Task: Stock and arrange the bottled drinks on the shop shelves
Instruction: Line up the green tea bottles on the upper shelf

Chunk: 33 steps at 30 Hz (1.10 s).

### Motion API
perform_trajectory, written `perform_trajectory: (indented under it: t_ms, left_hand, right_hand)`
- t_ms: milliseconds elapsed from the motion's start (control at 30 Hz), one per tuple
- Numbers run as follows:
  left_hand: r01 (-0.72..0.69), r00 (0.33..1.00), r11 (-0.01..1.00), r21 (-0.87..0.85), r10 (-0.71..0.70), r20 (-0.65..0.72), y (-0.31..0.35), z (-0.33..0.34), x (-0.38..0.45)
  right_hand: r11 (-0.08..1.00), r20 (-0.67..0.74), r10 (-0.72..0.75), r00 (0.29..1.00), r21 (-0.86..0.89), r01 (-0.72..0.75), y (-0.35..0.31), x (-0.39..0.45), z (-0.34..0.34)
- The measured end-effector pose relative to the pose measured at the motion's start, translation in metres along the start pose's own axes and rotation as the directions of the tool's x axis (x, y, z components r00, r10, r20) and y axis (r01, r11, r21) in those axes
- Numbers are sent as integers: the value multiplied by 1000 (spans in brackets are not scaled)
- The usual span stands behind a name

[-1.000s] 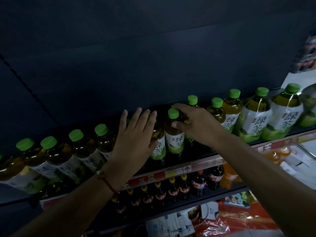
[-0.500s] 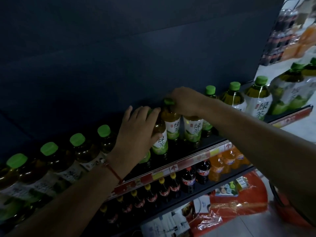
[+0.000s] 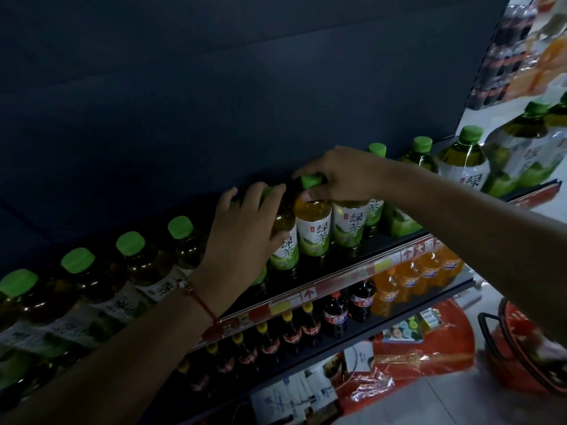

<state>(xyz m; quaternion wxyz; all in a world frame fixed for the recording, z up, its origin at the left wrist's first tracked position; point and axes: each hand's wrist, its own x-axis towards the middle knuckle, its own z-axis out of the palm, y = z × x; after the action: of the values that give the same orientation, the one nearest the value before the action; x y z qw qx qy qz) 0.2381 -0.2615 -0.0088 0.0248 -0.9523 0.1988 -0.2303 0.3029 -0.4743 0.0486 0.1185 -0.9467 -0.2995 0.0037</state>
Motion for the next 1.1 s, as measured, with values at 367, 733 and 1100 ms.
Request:
perform_trajectory:
  t_ms: [367,733,1100]
  left_hand:
    - [-19,997,996,-90,25,71,12,-21,23]
    - [-65,996,949,-309,83,45,33,-6,67]
    - [-129,991,972,-197,132,1,54,-4,74]
  right_hand:
    - [974,-366,222,904,130,-186,15,-42,1]
    - [808,-244,524,816,447,-385,31,-59,30]
    - [887,-415,452,790,300,-350,63,-62,-2]
